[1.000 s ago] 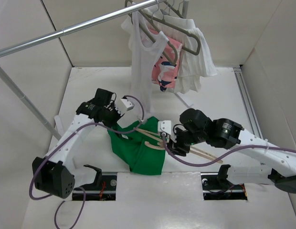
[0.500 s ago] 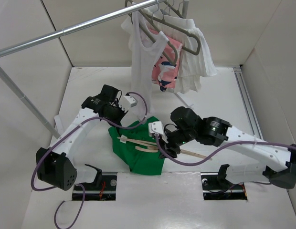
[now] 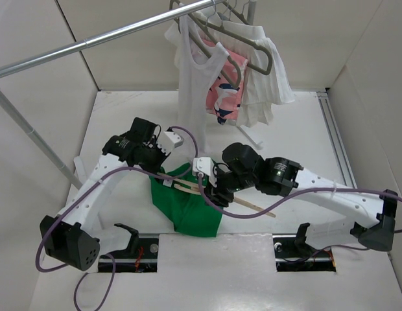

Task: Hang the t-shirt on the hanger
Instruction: Place tshirt on hanger

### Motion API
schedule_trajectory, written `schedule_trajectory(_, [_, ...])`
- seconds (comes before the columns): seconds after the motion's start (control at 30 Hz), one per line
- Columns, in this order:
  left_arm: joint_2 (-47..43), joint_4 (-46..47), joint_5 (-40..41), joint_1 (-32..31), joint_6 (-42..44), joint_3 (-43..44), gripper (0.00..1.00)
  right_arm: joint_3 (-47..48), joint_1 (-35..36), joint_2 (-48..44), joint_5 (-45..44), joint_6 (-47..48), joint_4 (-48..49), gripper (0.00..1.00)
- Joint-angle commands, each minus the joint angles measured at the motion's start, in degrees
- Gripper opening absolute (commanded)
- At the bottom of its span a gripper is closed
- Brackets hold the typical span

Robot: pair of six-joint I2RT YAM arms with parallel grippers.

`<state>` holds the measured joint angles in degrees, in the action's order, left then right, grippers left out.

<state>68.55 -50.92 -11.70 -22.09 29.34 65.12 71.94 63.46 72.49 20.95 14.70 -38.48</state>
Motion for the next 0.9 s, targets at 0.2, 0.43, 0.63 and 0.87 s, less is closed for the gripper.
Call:
schedule_trajectory(0.2, [-3.59, -1.47, -8.93, -0.94, 0.28, 5.8, 0.0, -3.47, 0.26, 2.13, 1.81, -4.23, 16.58, 0.0])
schedule_trajectory(0.43, [-7.9, -5.42, -21.24, -0.94, 3.62, 10.29, 0.0, -9.01, 0.26, -1.03, -11.95, -8.72, 25.82, 0.0])
schedule_trajectory(0.63, [-9.84, -6.04, -23.54, -1.47, 2.03, 10.29, 0.0, -10.68, 0.26, -0.34, -21.03, -11.89, 29.42, 0.0])
schedule_trajectory(0.87, [-12.64, -7.26, -34.51, -1.47, 2.29, 12.39, 0.0, -7.34, 0.26, 4.59, -25.34, -9.96, 31.79, 0.0])
